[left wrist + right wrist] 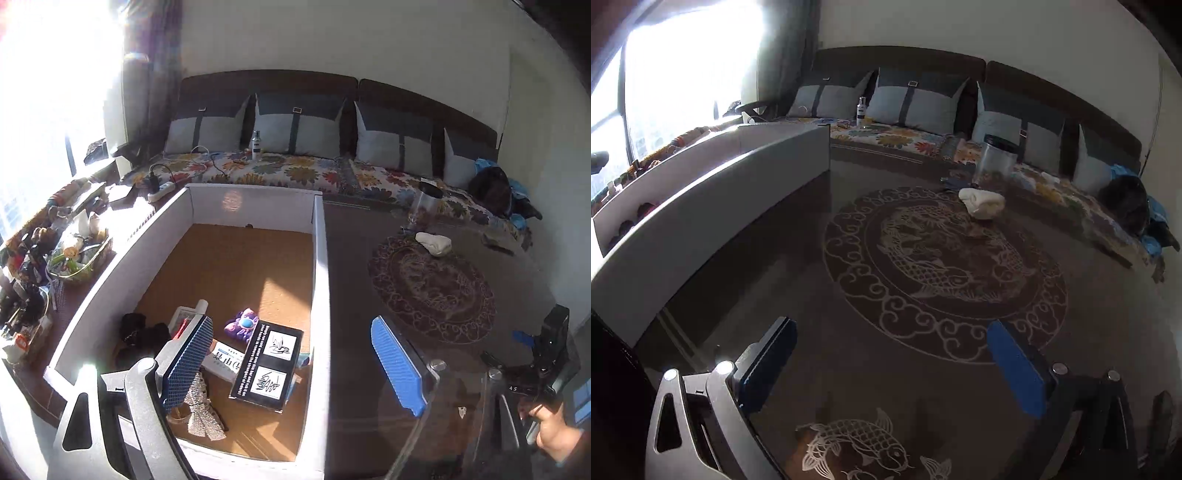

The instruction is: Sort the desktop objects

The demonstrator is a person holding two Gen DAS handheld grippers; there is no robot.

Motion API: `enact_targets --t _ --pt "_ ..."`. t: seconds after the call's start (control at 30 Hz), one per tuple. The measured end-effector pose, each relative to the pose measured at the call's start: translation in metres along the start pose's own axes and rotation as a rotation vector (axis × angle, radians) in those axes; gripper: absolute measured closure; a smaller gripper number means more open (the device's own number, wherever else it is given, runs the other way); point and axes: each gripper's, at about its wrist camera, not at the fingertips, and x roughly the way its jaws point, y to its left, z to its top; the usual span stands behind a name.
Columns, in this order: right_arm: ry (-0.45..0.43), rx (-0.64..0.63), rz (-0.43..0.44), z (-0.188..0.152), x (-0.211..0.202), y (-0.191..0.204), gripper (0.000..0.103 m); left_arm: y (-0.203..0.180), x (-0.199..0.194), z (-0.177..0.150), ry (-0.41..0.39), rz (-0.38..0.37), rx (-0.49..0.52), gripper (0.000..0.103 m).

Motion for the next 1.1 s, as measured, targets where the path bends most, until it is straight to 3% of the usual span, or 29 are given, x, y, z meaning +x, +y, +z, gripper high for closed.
enact_targets --t 0.07,0.17,0.3,0.4,0.6,0.8,1.1 --pt "0.066 0.102 -0.064 -0.028 0.011 -0.052 0.0 -0.042 0.005 -0.002 -0.007 -0.077 0.025 0.005" --pt "0.087 0.262 -0.125 -0.057 0.013 -0.112 0.0 -0.102 0.036 -0.013 0.057 -0.161 0.058 0.005" --pt "0.114 0.418 -0.127 -0.065 0.013 -0.155 0.0 -0.159 0.11 -0.048 0.184 -0.14 0.094 0.005" --pt "0.134 0.413 -0.133 -0.068 0.017 -0.157 0.0 -0.183 0.161 -0.066 0.266 -0.108 0.107 0.005" --pt "0.151 0.349 -0.134 -0.067 0.027 -0.148 0.0 -0.211 0.204 -0.071 0.268 -0.04 0.194 0.005" --pt "0.163 0.324 -0.13 -0.067 0.032 -0.144 0.0 -0.211 0.225 -0.068 0.284 -0.03 0.193 0.005" --pt "0.163 0.324 -0.134 -0.066 0.033 -0.143 0.0 -0.211 0.225 -0.072 0.267 -0.062 0.183 0.0"
